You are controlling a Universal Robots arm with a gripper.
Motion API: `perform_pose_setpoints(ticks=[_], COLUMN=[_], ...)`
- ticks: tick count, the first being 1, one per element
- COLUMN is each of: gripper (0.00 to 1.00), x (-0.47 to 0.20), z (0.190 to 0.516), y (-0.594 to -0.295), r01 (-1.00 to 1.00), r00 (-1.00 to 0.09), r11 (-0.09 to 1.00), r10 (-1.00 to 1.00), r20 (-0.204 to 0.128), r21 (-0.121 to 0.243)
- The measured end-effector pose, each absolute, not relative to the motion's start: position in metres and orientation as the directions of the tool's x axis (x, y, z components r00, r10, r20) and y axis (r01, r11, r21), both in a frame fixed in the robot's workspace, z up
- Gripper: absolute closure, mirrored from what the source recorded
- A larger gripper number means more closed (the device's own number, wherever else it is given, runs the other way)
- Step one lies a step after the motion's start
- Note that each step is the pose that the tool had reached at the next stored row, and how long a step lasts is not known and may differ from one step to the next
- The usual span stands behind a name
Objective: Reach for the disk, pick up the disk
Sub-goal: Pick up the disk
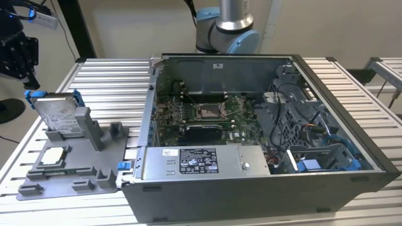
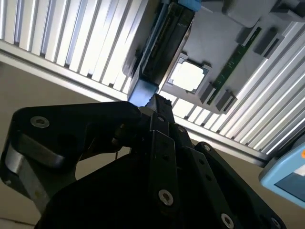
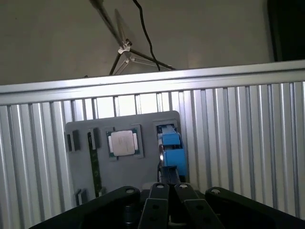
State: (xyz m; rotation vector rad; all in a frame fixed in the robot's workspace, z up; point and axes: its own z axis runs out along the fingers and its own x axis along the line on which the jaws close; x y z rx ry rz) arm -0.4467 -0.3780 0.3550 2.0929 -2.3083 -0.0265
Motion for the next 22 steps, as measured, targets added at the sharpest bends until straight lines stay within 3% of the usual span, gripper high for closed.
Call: perform_pose_setpoints(ticks=[2, 3, 16, 22], gripper=[1.0, 0.0, 0.0, 0.0], x=[-0.4467, -0.4467, -0.4466, -0.4466], z=[0.3551, 0.3551, 0.3551, 0.3514], y=[-0.378, -0.378, -0.378, -0.3773], r01=[-0.995, -0.995, -0.995, -0.999], r00=[-0.098, -0.098, -0.097, -0.018], r11=[0.098, 0.098, 0.097, 0.018], r10=[-0.995, -0.995, -0.995, -1.0], r20=[0.008, 0.008, 0.008, 0.016], r21=[0.03, 0.03, 0.03, 0.029])
